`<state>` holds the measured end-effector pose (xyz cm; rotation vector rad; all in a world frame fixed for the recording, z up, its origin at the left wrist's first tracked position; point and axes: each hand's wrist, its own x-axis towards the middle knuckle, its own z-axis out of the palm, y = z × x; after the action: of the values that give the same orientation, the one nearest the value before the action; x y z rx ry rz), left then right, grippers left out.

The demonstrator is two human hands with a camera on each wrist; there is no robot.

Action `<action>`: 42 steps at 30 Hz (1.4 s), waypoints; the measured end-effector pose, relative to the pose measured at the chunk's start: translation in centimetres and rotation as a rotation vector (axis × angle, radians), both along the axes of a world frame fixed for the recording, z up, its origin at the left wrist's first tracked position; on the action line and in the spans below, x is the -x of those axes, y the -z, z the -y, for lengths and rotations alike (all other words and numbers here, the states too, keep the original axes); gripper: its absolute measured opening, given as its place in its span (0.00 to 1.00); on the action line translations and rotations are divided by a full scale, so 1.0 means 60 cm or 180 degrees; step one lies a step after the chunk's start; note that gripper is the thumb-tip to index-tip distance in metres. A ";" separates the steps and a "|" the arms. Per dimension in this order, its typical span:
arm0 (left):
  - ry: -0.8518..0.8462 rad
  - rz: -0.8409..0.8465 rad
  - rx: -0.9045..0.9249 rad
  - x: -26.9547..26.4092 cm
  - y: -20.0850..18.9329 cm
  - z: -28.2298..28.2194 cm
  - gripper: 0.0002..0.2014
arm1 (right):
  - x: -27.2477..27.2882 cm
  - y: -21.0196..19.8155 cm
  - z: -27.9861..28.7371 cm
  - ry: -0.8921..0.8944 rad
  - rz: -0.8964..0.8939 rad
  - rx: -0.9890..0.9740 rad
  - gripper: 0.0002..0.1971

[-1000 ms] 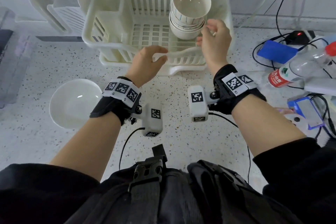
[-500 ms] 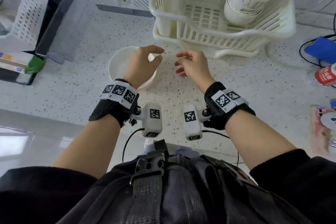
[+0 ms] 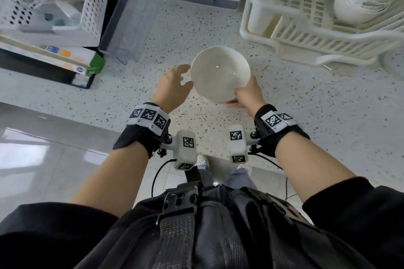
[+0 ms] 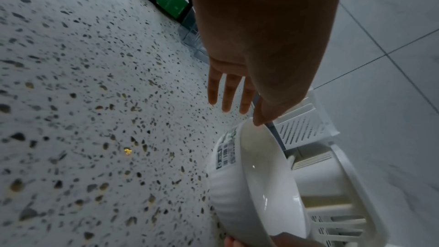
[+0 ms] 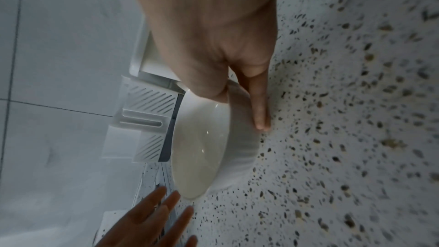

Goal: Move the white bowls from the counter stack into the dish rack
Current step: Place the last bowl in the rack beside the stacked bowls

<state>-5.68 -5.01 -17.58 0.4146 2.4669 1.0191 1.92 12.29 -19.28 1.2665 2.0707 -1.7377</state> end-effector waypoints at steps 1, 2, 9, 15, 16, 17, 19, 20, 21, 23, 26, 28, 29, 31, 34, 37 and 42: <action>0.0027 0.0042 -0.0003 0.001 0.003 0.002 0.22 | 0.003 -0.001 0.001 0.0103 0.0032 0.0006 0.28; 0.0023 0.0070 -0.0013 0.002 0.004 0.003 0.23 | 0.004 -0.002 0.002 0.0196 0.0059 -0.0004 0.27; -0.0293 -0.0100 -0.0592 0.006 -0.017 -0.030 0.17 | -0.010 -0.043 -0.025 0.0373 -0.0059 -0.0169 0.22; -0.0292 -0.0297 -0.1033 -0.015 -0.050 -0.108 0.18 | -0.034 -0.108 -0.097 0.0494 -0.0509 -0.0371 0.18; -0.0289 -0.0319 -0.1078 -0.017 -0.056 -0.124 0.18 | -0.040 -0.117 -0.112 0.0504 -0.0612 -0.0395 0.17; -0.0277 -0.0344 -0.1129 -0.020 -0.063 -0.142 0.16 | -0.047 -0.127 -0.127 0.0524 -0.0697 -0.0402 0.18; -0.0271 -0.0382 -0.1189 -0.025 -0.077 -0.178 0.13 | -0.059 -0.140 -0.161 0.0598 -0.0822 -0.0416 0.19; -0.0264 -0.0399 -0.1198 -0.028 -0.084 -0.197 0.13 | -0.065 -0.145 -0.180 0.0641 -0.0870 -0.0420 0.19; -0.0257 -0.0426 -0.1202 -0.031 -0.089 -0.216 0.13 | -0.071 -0.151 -0.197 0.0690 -0.0913 -0.0416 0.19; -0.0220 -0.0510 -0.1222 -0.038 -0.101 -0.256 0.13 | -0.082 -0.162 -0.234 0.0771 -0.1011 -0.0384 0.21; -0.0082 -0.0583 -0.1347 -0.053 -0.113 -0.316 0.15 | -0.095 -0.179 -0.291 0.0849 -0.1161 -0.0232 0.21; -0.0024 -0.0672 -0.1404 -0.058 -0.112 -0.348 0.18 | -0.096 -0.186 -0.326 0.0943 -0.1237 -0.0135 0.21; 0.0022 -0.0730 -0.1388 -0.060 -0.111 -0.360 0.19 | -0.093 -0.189 -0.341 0.0993 -0.1260 -0.0111 0.21; 0.0173 -0.0799 -0.1218 -0.055 -0.107 -0.381 0.18 | -0.085 -0.192 -0.366 0.1099 -0.1292 -0.0062 0.21; 0.0372 -0.0971 -0.0834 -0.032 -0.101 -0.400 0.19 | -0.065 -0.191 -0.392 0.1194 -0.1339 0.0071 0.21; 0.0446 -0.1101 -0.0450 0.000 -0.103 -0.413 0.22 | -0.041 -0.189 -0.410 0.1281 -0.1402 0.0209 0.19; 0.0594 -0.1014 0.0088 0.054 -0.099 -0.430 0.19 | 0.013 -0.170 -0.429 0.1477 -0.1296 0.0402 0.18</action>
<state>-8.92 20.81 -11.61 0.8385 2.6504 0.8984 1.14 38.01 -9.06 1.5519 1.9112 -2.4653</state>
